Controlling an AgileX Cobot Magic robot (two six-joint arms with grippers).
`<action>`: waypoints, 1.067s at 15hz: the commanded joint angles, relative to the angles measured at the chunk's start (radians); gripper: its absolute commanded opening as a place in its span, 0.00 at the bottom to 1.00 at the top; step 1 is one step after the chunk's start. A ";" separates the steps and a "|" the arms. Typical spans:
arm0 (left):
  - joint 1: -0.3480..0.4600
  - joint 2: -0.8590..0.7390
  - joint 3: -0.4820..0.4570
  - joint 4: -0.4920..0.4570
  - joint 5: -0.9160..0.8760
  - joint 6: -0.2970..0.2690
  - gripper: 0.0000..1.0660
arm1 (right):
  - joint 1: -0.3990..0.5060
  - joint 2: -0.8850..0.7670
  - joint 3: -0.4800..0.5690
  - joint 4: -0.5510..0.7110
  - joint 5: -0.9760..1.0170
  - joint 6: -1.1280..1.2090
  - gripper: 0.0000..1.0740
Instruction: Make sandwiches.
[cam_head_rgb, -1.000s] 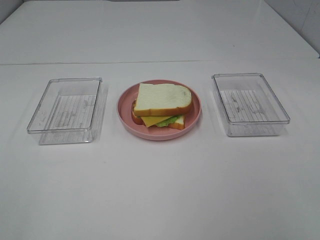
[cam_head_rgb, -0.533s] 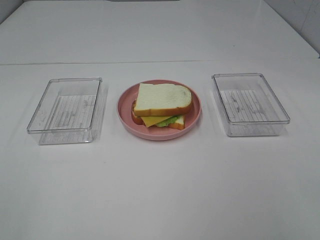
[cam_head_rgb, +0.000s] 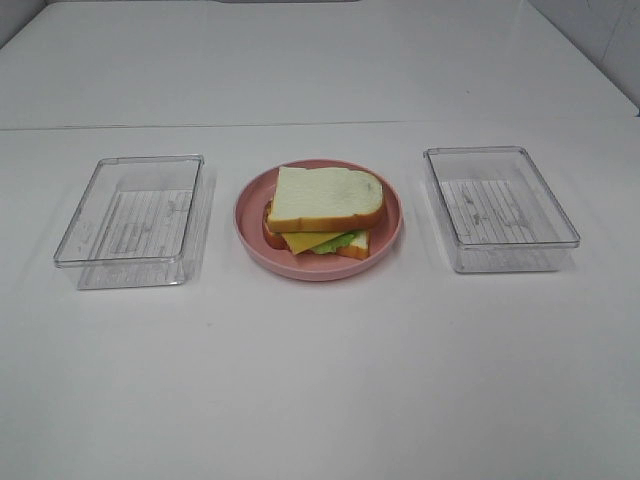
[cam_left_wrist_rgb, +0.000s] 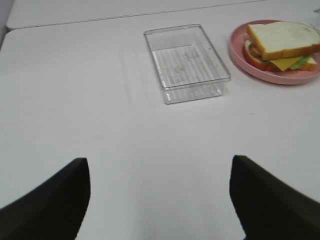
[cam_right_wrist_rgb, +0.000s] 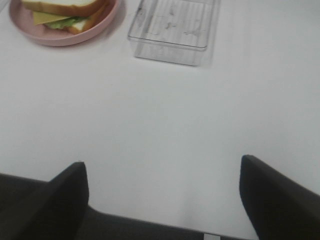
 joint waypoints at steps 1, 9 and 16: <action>0.133 -0.021 0.001 -0.004 -0.012 0.001 0.70 | -0.117 -0.050 0.004 -0.003 -0.011 -0.002 0.73; 0.178 -0.023 0.001 -0.003 -0.012 0.001 0.70 | -0.091 -0.181 0.004 0.000 -0.012 -0.001 0.73; 0.147 -0.023 0.001 -0.003 -0.012 0.001 0.70 | -0.073 -0.181 0.004 0.000 -0.012 -0.001 0.73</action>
